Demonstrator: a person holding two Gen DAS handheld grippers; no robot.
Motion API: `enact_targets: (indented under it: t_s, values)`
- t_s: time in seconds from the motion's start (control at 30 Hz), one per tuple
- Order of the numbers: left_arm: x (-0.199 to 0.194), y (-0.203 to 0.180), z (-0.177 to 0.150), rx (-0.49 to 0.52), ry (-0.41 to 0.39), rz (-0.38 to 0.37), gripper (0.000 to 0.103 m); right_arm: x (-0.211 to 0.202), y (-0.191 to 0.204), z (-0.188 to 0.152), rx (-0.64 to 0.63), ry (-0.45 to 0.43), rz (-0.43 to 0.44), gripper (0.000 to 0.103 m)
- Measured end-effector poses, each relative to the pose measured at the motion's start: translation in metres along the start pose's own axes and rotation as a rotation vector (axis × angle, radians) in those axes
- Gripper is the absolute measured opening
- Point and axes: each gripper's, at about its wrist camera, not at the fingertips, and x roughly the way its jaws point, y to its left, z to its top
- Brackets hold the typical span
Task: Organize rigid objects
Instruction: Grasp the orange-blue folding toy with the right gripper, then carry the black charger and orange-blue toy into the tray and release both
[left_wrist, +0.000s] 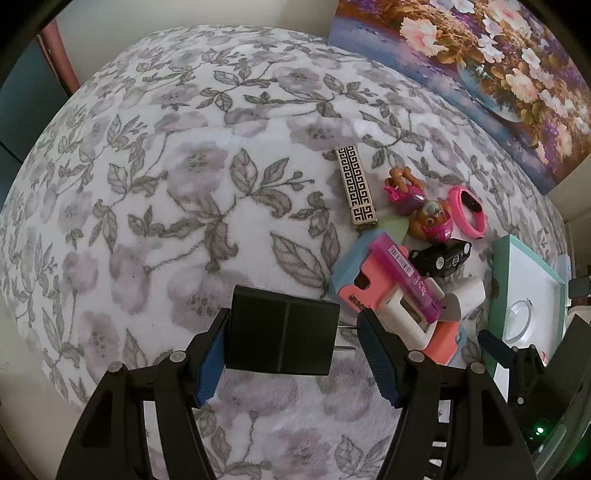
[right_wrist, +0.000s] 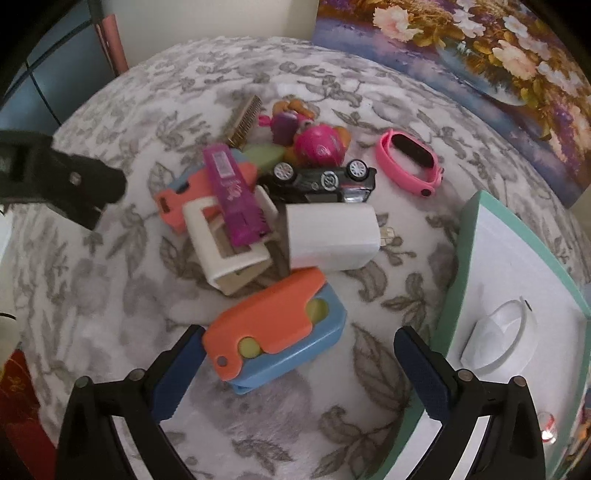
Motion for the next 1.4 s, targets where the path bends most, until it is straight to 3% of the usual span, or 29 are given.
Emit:
enact_targets:
  t_s: [0.23,0.5,0.73,0.97,1.17,1.4]
  values:
    - [0.002,-0.001,0.001,-0.005,0.001,-0.008,0.069,0.007,0.001,-0.002,0.007,-0.013,-0.008,0.100]
    - [0.002,-0.003,0.002,-0.002,0.000,-0.016,0.069,0.008,0.005,0.007,0.001,-0.033,0.034,0.076]
    - [-0.002,-0.005,0.002,0.012,-0.018,-0.023,0.069,0.001,0.002,0.003,0.048,-0.037,0.068,0.076]
    - [-0.028,-0.009,0.005,0.022,-0.097,-0.045,0.069,-0.038,-0.018,0.003,0.172,-0.137,0.144,0.076]
    - [-0.050,-0.025,0.004,0.059,-0.162,-0.049,0.069,-0.064,-0.050,-0.004,0.314,-0.194,0.068,0.076]
    - [-0.057,-0.076,-0.008,0.185,-0.164,-0.096,0.069,-0.083,-0.108,-0.030,0.527,-0.210,-0.036,0.076]
